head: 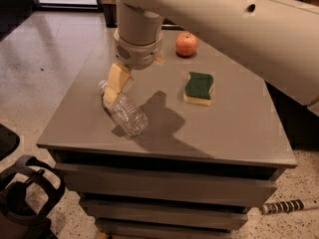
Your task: Place water bottle upright
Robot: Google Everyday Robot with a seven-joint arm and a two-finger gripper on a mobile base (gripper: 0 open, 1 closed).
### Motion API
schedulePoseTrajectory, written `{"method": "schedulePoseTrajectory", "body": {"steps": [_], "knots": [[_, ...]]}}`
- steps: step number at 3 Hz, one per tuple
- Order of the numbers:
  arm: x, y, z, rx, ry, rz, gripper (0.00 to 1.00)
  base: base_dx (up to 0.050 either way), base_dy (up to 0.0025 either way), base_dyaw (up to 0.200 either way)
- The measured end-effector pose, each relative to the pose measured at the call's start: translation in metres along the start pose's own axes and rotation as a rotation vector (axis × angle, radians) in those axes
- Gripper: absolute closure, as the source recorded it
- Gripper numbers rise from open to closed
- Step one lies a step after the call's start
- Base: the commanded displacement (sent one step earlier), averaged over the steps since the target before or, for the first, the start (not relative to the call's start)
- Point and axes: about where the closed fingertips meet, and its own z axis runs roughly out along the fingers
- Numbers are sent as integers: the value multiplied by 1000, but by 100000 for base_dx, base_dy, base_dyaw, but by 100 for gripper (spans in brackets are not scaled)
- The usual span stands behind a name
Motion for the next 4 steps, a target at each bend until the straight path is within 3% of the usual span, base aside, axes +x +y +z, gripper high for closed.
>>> {"method": "schedulePoseTrajectory", "body": {"steps": [1, 3, 4], "knots": [[-1, 20, 10, -15, 8, 34, 0, 0, 0, 0], [-26, 67, 27, -44, 21, 66, 0, 0, 0, 0], [-37, 69, 39, -56, 28, 84, 0, 0, 0, 0]]}}
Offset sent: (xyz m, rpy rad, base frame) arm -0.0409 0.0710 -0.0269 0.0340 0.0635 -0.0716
